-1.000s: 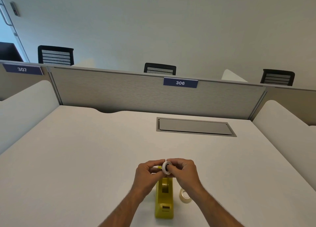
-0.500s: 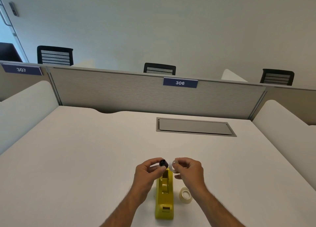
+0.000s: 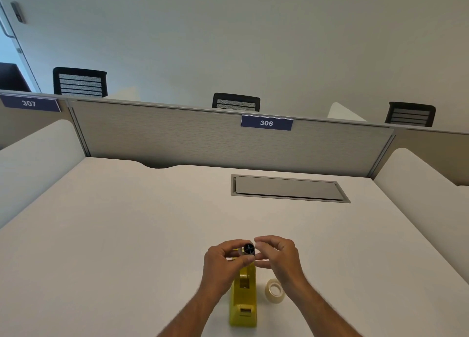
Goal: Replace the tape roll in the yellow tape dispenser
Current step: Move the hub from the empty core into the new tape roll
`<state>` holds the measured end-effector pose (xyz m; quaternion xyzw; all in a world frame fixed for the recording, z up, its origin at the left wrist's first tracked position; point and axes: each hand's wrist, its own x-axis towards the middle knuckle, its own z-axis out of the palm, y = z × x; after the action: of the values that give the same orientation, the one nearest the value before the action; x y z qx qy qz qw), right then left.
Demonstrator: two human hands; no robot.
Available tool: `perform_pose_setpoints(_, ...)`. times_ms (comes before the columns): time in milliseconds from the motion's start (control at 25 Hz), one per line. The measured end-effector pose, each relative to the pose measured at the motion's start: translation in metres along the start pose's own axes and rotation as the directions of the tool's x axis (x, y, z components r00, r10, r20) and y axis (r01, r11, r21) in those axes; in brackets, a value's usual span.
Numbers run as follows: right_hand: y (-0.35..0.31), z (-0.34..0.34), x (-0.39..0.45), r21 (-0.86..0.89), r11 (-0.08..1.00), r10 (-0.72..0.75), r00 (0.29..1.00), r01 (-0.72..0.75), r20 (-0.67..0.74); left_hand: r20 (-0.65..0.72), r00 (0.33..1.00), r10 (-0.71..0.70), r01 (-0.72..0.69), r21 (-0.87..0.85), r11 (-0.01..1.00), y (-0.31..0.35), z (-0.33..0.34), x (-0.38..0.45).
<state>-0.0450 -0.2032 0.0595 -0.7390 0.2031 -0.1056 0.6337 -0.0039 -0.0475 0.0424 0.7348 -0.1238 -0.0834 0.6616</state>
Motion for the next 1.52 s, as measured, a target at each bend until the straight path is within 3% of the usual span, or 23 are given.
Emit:
perform_pose_setpoints(280,-0.001,0.005,-0.001,-0.168,0.983,-0.08,0.995,0.071,-0.051,-0.04,0.988,0.151,-0.145,0.136,0.98,0.0,0.006,-0.002)
perform_pose_setpoints(440,-0.004,0.005,-0.004,-0.193,0.975,-0.109,0.994,0.11,0.019,-0.068,0.977,0.201,-0.179,0.246,0.952,-0.008,0.01,0.0)
perform_pose_setpoints(560,-0.004,0.003,-0.002,-0.24,0.965,-0.104,0.994,0.106,0.021,-0.054,0.981,0.184,-0.162,0.279,0.947,-0.011,0.011,0.002)
perform_pose_setpoints(720,0.003,-0.005,0.005,-0.246,0.968,-0.061,0.996,0.041,-0.073,-0.13,0.987,0.092,-0.07,0.165,0.984,-0.012,0.008,0.006)
perform_pose_setpoints(920,0.026,-0.024,0.012,-0.369,0.929,0.017,0.997,-0.043,-0.075,-0.175,0.984,0.039,-0.015,0.134,0.991,-0.01,0.001,0.006)
perform_pose_setpoints(1120,0.028,-0.025,0.011,-0.176,0.982,0.059,0.997,-0.068,-0.056,-0.131,0.991,0.015,0.002,0.126,0.992,-0.011,0.005,0.005)
perform_pose_setpoints(1280,0.011,-0.01,0.01,-0.023,1.0,-0.009,1.0,0.009,0.0,-0.038,0.997,0.071,-0.064,0.162,0.985,-0.012,0.01,0.003)
perform_pose_setpoints(1520,0.005,-0.001,0.007,-0.099,0.993,-0.065,0.996,0.072,0.066,-0.001,0.982,0.191,-0.185,0.23,0.955,-0.012,0.01,0.004)
